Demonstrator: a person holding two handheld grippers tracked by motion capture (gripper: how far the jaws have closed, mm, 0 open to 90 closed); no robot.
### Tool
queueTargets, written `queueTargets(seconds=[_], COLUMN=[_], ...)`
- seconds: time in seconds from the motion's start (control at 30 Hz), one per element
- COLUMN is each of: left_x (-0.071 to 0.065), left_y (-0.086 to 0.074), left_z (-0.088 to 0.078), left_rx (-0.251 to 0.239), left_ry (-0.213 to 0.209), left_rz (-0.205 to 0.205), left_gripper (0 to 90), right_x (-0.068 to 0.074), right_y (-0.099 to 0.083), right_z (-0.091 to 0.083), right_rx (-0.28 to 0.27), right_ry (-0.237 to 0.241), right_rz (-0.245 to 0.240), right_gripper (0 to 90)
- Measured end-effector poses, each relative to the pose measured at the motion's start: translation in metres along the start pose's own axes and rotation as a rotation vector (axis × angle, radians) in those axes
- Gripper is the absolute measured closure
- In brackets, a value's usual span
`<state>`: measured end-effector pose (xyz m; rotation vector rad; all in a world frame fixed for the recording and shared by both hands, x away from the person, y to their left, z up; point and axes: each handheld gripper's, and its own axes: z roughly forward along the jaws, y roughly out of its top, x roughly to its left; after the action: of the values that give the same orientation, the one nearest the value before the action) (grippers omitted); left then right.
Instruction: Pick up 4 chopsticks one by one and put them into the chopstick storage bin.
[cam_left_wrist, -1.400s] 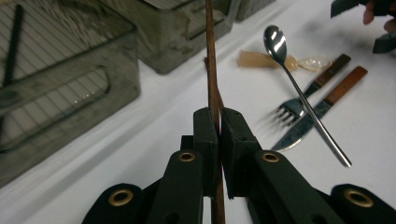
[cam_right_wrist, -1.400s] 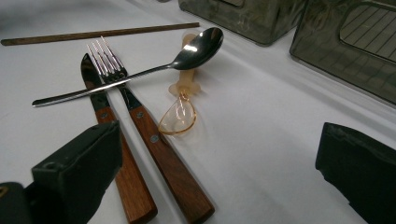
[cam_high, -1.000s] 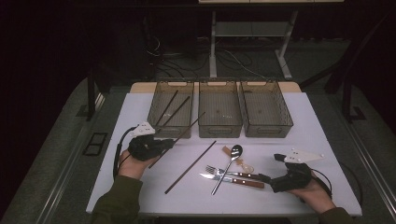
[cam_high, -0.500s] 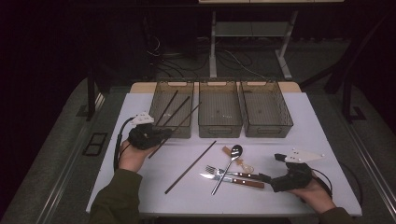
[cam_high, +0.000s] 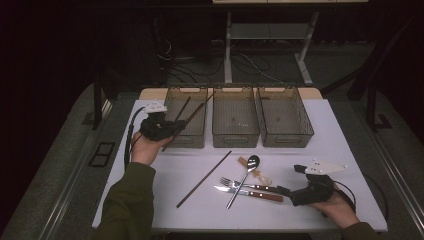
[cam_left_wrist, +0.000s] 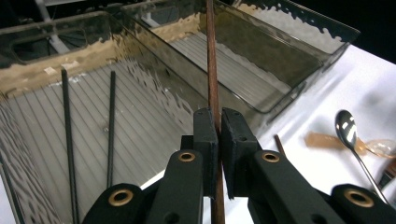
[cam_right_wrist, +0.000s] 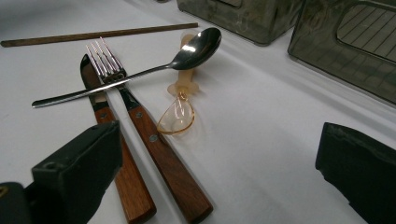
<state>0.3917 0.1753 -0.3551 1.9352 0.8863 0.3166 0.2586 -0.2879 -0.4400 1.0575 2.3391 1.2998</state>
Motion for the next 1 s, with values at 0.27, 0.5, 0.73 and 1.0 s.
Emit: queueTargets(seconds=[0.27, 0.5, 0.73, 1.0], left_x=[0.013, 0.030, 0.042, 0.055], left_y=[0.017, 0.023, 0.027, 0.024], left_z=[0.016, 0.032, 0.041, 0.048], left_rx=[0.009, 0.016, 0.025, 0.046], left_ry=[0.026, 0.065, 0.092, 0.157], left_rz=[0.014, -0.009, -0.036, -0.048], left_gripper=[84.6, 84.6, 84.6, 84.5], right_x=[0.000, 0.001, 0.001, 0.001], right_y=[0.000, 0.000, 0.000, 0.000], right_z=[0.000, 0.000, 0.000, 0.000], right_rx=[0.002, 0.000, -0.002, -0.002], right_ry=[-0.001, 0.003, 0.007, 0.010], right_rz=[-0.007, -0.007, -0.007, -0.006], right_gripper=[0.8, 0.8, 0.8, 0.8])
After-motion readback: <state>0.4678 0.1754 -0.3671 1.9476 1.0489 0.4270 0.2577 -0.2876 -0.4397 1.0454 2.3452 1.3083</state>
